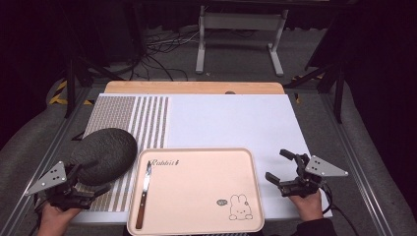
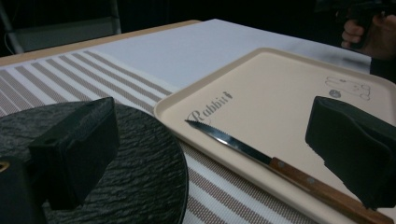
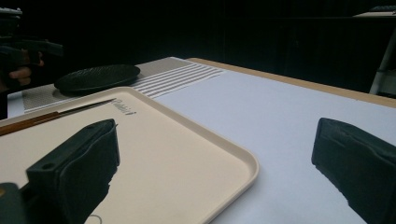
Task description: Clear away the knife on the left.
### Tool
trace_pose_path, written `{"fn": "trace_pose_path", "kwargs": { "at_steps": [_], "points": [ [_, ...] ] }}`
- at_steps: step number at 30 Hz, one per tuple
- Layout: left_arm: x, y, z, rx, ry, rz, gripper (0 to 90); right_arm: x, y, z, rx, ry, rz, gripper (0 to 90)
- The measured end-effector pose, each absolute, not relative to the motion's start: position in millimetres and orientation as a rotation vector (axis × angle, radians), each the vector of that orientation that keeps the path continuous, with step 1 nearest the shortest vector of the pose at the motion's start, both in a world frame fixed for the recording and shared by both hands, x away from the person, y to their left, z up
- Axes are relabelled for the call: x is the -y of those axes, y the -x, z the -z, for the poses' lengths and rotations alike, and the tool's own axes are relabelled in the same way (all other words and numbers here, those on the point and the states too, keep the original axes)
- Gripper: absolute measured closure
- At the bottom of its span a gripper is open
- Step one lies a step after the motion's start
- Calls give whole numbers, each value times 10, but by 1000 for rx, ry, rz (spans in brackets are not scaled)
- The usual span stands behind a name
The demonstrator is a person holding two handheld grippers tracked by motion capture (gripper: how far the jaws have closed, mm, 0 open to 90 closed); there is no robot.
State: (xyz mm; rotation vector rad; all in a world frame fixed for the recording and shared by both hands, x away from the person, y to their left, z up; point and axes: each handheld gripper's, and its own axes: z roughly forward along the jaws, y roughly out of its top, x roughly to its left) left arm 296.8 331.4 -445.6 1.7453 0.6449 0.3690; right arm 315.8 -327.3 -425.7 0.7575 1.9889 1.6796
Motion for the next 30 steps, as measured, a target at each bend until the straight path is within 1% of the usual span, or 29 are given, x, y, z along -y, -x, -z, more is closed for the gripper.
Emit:
{"fn": "trace_pose_path", "kwargs": {
  "at_steps": [7,12,30],
  "points": [
    [-3278,-2942,4536,-643,-1763,-367,35,3279,-3157,4298,-1995,-767,-1662,18],
    [-3232,-2943,4603,-656,-1774,-326,34,3281,-3154,4325,-1997,-776,-1646,18],
    [-3224,-2964,4604,-683,-1766,-348,34,3289,-3154,4337,-1989,-788,-1642,17]
  ]
}}
